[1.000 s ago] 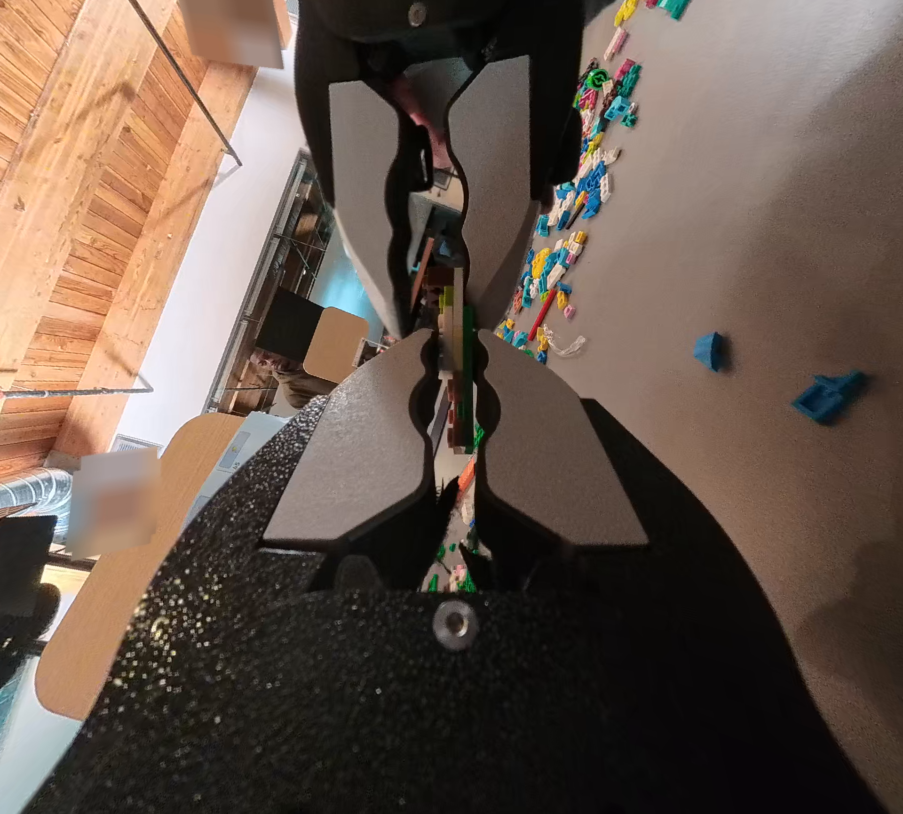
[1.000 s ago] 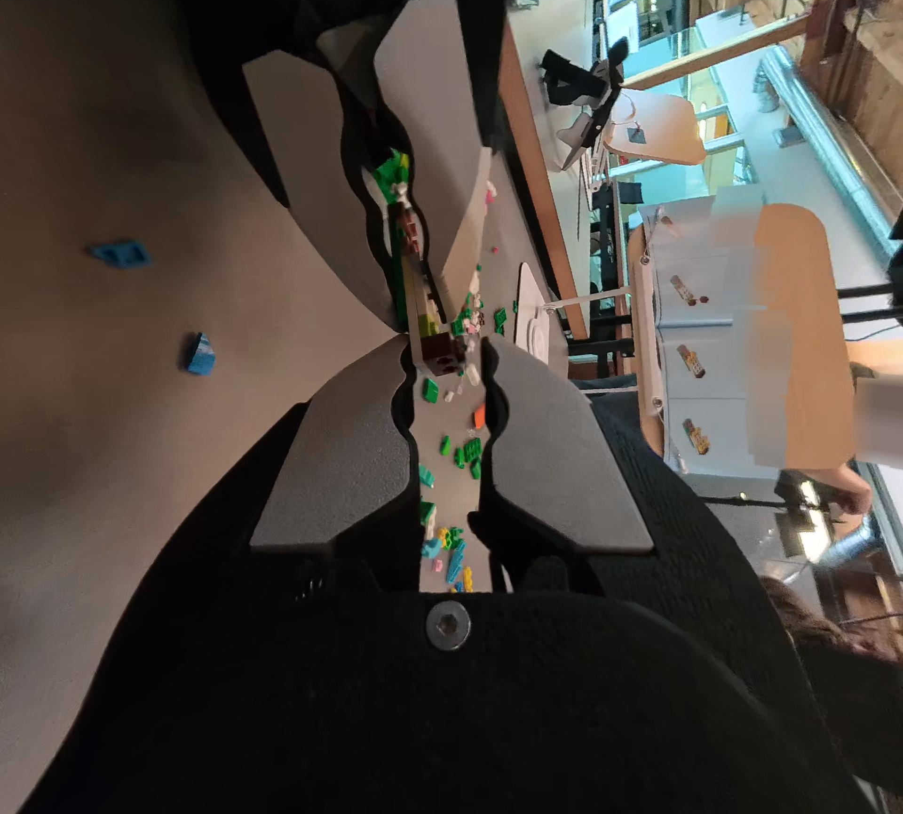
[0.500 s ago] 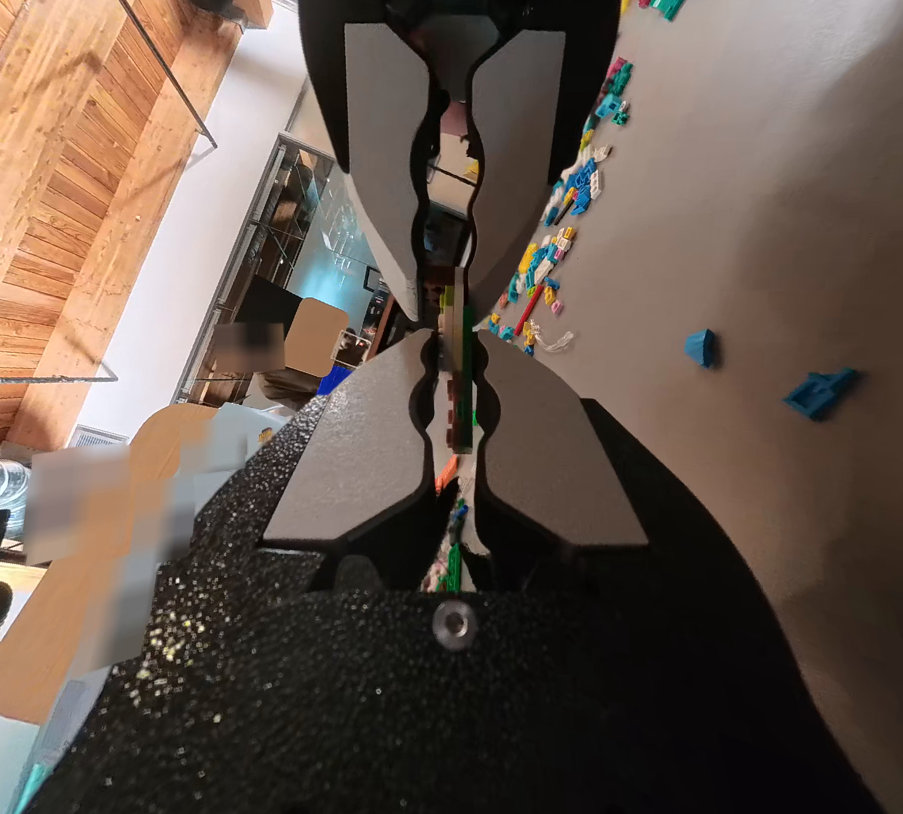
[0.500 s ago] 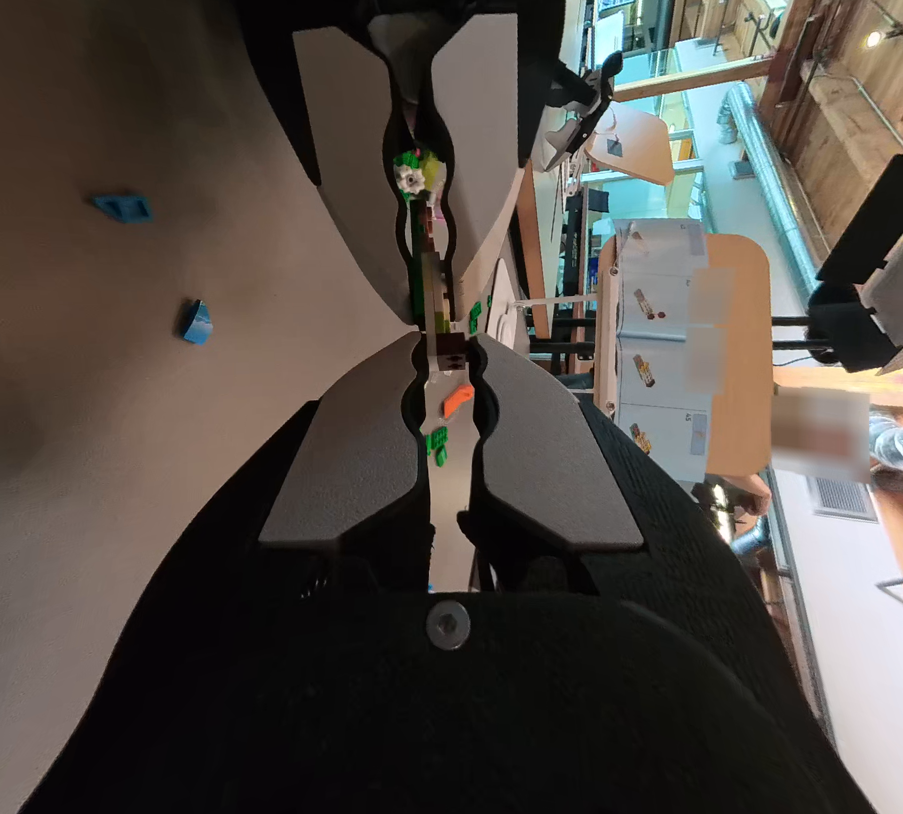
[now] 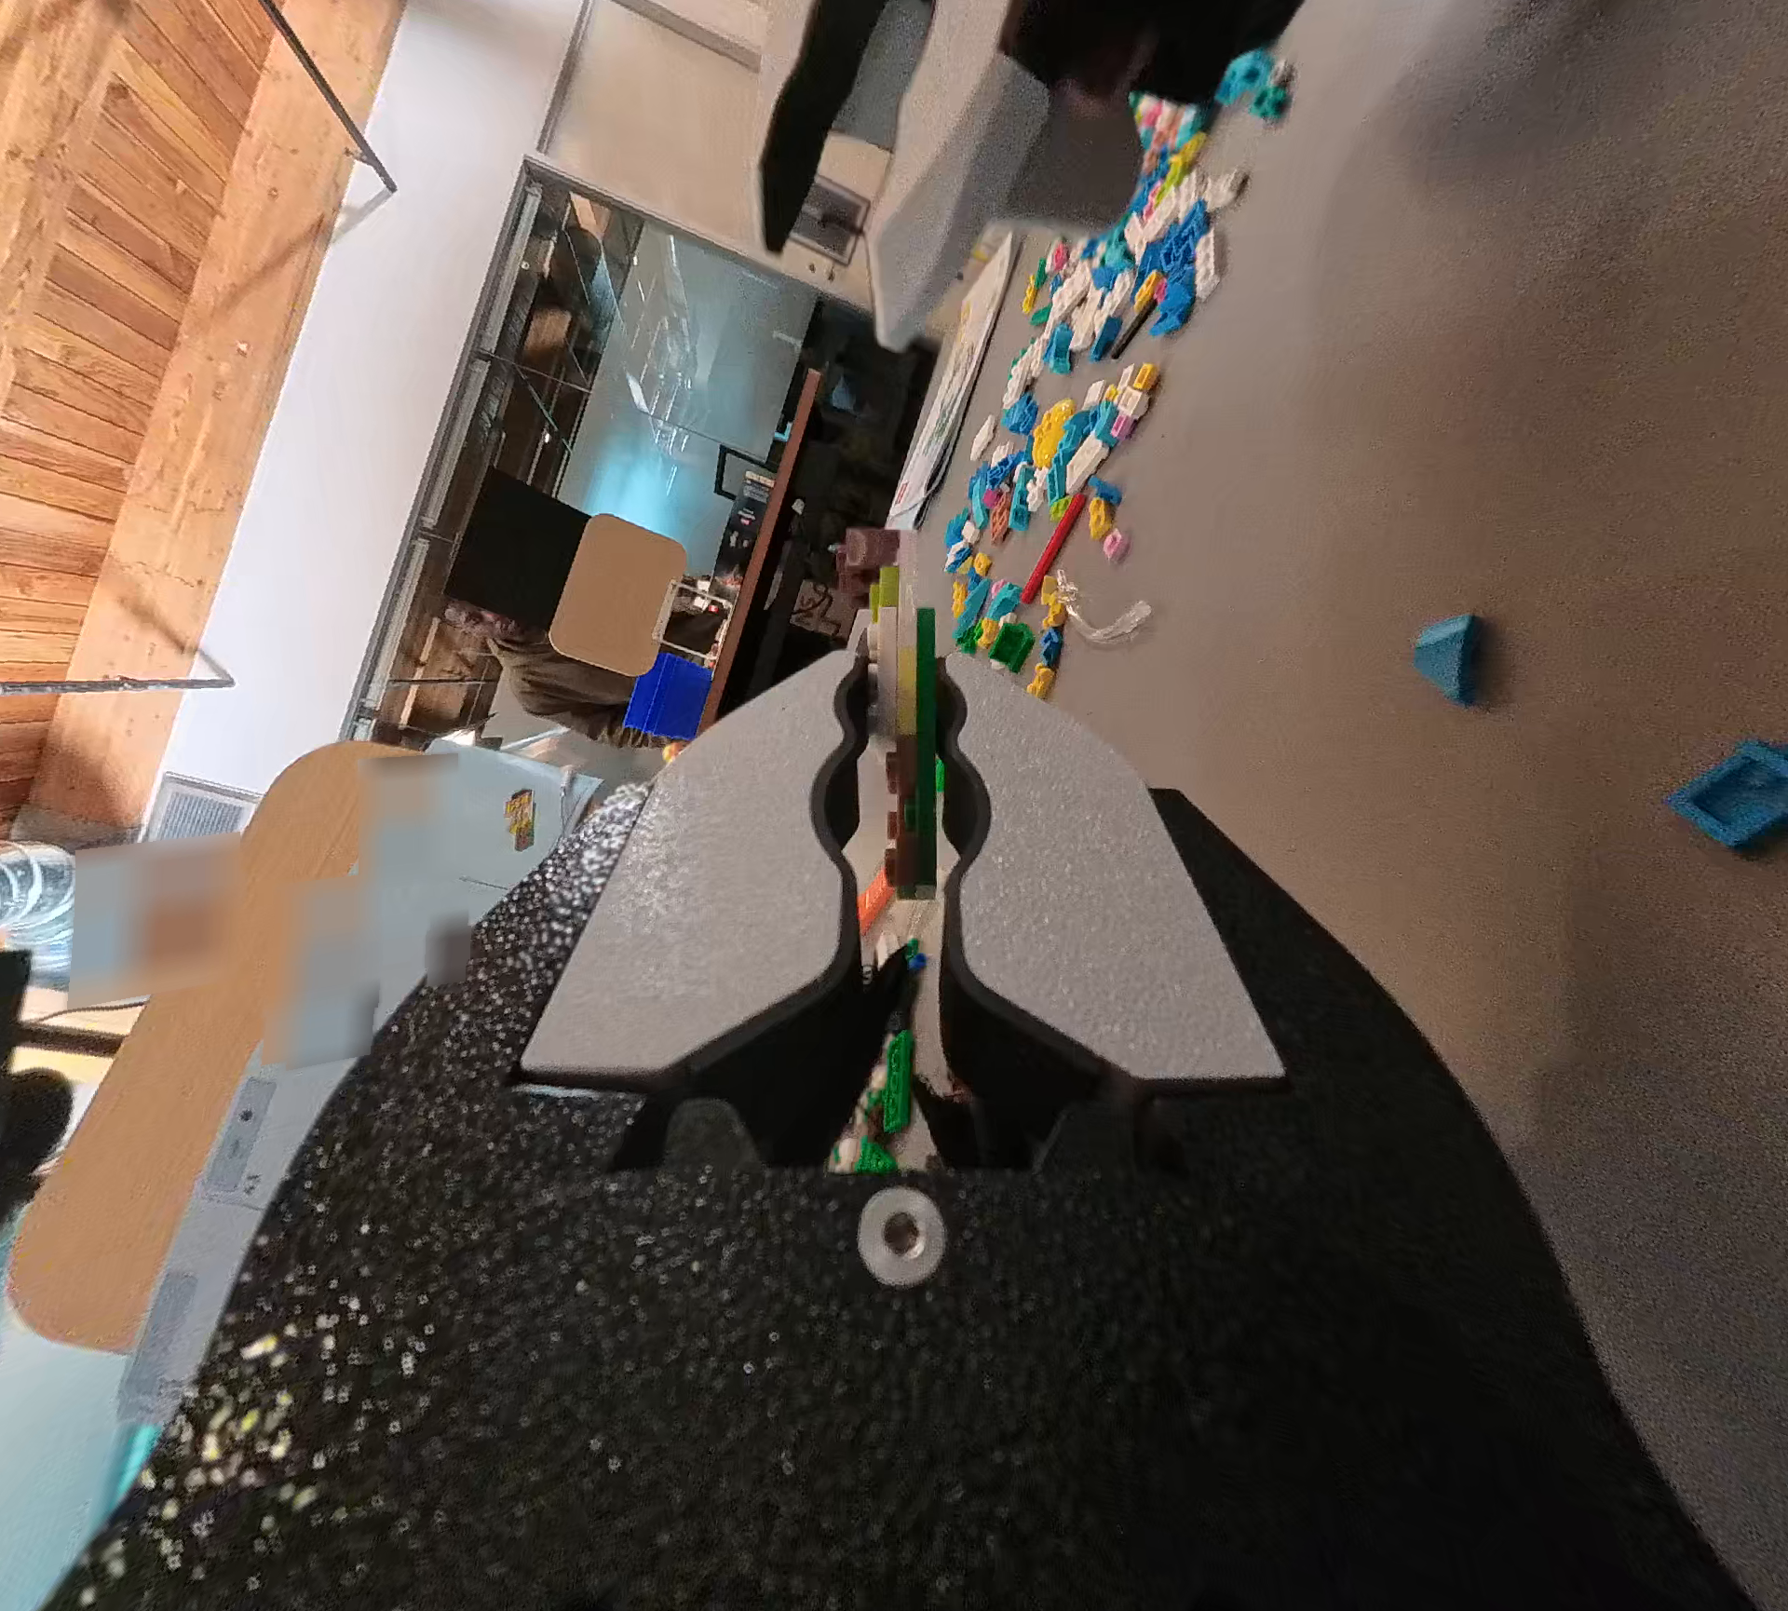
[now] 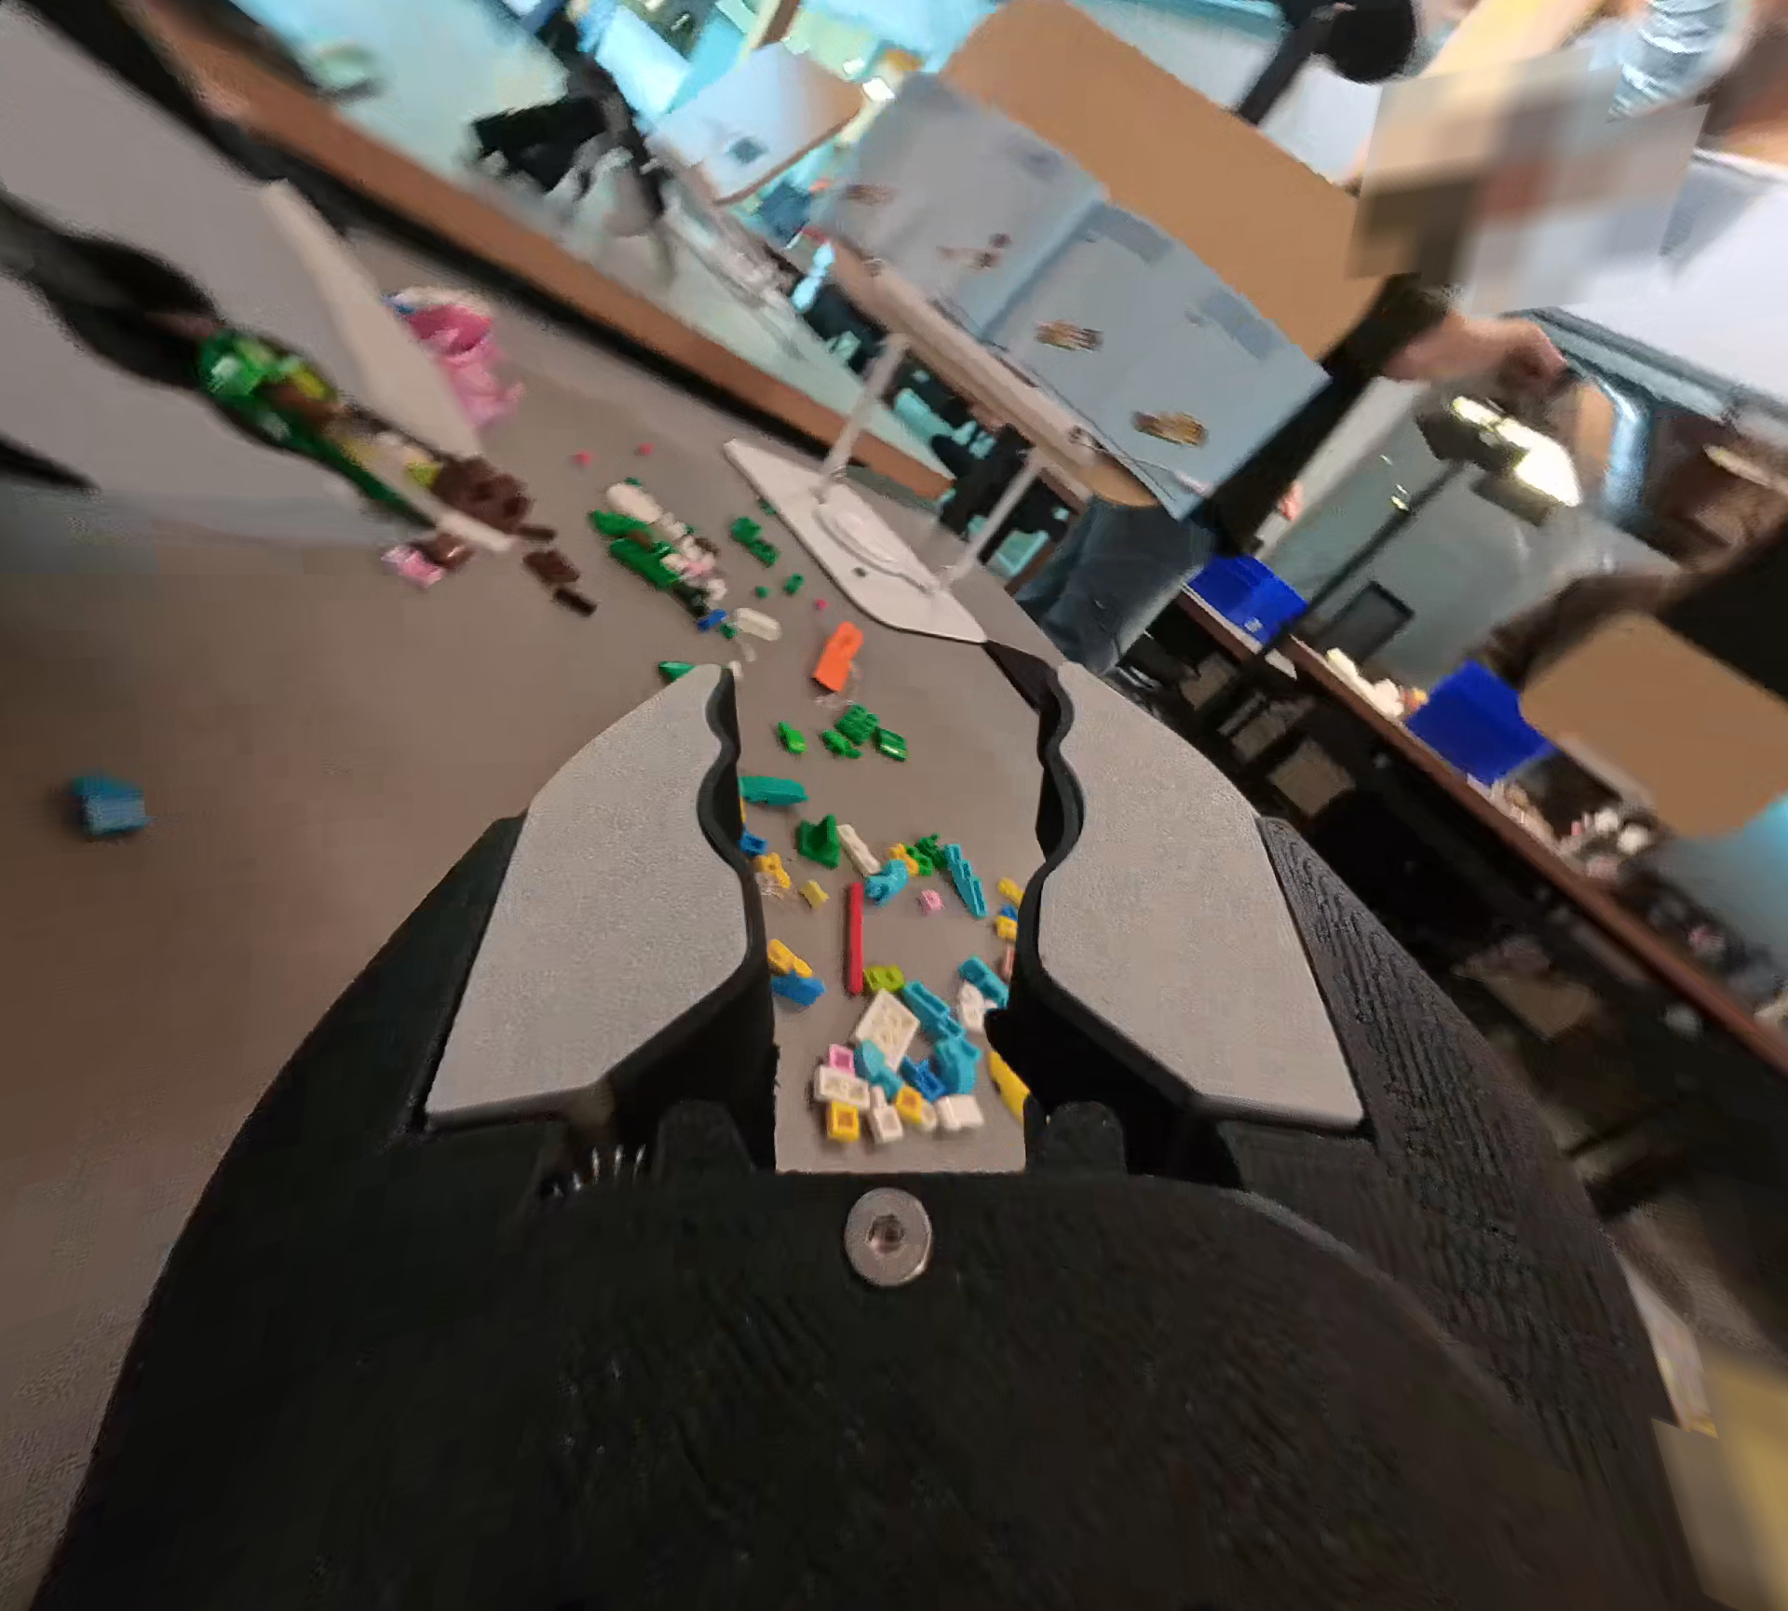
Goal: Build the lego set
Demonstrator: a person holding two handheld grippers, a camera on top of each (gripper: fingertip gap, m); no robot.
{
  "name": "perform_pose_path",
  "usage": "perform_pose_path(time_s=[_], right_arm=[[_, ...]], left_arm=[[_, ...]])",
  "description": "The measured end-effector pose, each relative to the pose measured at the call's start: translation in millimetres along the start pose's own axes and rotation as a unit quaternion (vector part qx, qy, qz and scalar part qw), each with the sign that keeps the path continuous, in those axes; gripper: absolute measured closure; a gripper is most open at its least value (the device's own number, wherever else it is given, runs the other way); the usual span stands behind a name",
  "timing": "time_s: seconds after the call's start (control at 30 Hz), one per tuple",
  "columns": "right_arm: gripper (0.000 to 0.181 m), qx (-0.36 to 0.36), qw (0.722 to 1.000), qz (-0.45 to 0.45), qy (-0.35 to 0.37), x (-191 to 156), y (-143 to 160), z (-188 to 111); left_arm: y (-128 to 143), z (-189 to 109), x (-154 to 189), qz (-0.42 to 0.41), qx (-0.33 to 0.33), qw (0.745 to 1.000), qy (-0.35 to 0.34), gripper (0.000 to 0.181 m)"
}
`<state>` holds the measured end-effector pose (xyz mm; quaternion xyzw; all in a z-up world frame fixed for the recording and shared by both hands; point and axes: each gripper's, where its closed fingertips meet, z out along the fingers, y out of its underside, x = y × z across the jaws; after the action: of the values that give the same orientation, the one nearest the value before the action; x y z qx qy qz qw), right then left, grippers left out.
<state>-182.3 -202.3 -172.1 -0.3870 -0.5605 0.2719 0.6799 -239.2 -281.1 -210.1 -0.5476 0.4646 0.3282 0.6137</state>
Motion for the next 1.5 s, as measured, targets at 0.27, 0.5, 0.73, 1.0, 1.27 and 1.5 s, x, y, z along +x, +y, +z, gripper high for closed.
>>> perform_pose_path(time_s=[0.27, 0.5, 0.73, 1.0, 1.27, 1.5], right_arm=[[0.123, 0.068, 0.987, 0.132, 0.06, 40, 10, -19], [0.126, 0.099, 0.974, 0.202, 0.001, 35, 6, -21], [0.134, 0.097, 0.977, 0.188, -0.007, 27, 3, -27], [0.144, 0.083, 0.973, 0.217, 0.013, 37, 13, -27], [0.147, 0.081, 0.97, 0.23, -0.012, 31, 13, -25], [0.153, 0.096, 0.957, 0.26, -0.09, 12, 4, -25]], left_arm=[[-19, 36, -4, -0.006, -0.007, 1.0, 0.01, 0.169], [-15, 63, -20, -0.079, -0.014, 0.996, -0.031, 0.169], [-15, 57, -14, -0.048, -0.024, 0.997, -0.055, 0.17], [-27, 60, 1, -0.049, -0.014, 0.999, -0.02, 0.169], [-15, 63, 11, -0.065, -0.038, 0.997, 0.013, 0.17], [-10, 63, 11, -0.068, -0.043, 0.997, 0.017, 0.169]])
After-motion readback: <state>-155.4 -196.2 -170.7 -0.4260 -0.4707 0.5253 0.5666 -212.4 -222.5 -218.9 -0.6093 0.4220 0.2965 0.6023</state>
